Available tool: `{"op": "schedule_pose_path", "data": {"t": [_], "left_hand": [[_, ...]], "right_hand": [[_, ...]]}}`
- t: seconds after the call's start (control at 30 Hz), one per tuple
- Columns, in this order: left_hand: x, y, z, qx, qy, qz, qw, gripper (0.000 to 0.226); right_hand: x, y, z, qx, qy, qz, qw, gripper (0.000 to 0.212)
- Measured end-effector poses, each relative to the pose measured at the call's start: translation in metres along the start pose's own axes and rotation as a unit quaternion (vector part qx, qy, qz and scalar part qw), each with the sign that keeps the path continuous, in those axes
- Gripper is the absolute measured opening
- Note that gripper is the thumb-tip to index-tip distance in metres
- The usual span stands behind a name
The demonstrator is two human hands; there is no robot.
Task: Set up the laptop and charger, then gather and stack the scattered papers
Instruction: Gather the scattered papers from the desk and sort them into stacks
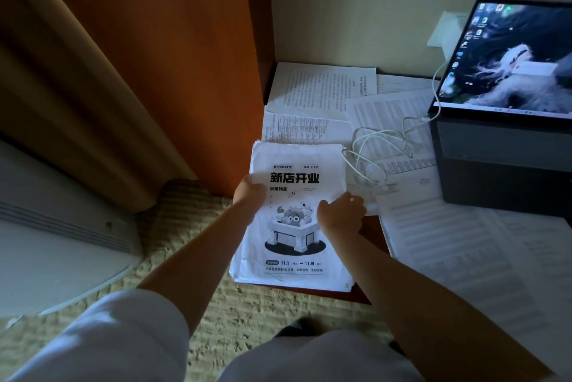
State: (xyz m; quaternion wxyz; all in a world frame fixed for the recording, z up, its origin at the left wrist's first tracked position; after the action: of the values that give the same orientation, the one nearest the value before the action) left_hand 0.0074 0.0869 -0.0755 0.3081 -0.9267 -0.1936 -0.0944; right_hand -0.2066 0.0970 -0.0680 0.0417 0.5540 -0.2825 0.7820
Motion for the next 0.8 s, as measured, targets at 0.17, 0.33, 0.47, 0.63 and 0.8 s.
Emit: {"op": "schedule_pose_path", "data": {"t": [0.17, 0.33, 0.47, 0.63, 0.8], "left_hand": [[0.003, -0.005, 0.003, -0.003, 0.014, -0.002, 1.000, 0.043], [0.011, -0.027, 0.003, -0.085, 0.082, -0.091, 0.989, 0.042], [-0.006, -0.068, 0.000, -0.172, 0.128, -0.133, 0.968, 0.046], [-0.057, -0.122, 0.011, -0.156, 0.077, -0.088, 0.981, 0.028], [-0.114, -0.185, 0.023, -0.122, 0.073, -0.064, 0.988, 0.034]], "right_hand": [[0.008, 0.004, -0.008, 0.027, -0.006, -0.010, 1.000, 0.044], [0.023, 0.002, -0.027, 0.122, 0.050, -0.071, 0.989, 0.026], [0.028, -0.006, -0.048, 0.178, 0.099, -0.064, 0.977, 0.014], [0.049, -0.010, -0.099, 0.206, 0.109, -0.027, 0.972, 0.030], [0.064, -0.004, -0.180, 0.244, 0.034, 0.021, 0.969, 0.034]]}}
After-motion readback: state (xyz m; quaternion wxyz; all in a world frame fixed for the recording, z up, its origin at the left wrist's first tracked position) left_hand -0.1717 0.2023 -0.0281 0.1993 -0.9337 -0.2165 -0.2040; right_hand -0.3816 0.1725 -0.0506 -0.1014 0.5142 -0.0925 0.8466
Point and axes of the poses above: each hand's wrist, its own y-axis towards the middle knuckle, its own x-axis out of the back of the hand, z = x × y, the point moved 6 cm from there along y, towards the middle knuckle, and after that the axes turned 14 degrees about -y, right-handed, at the moved point
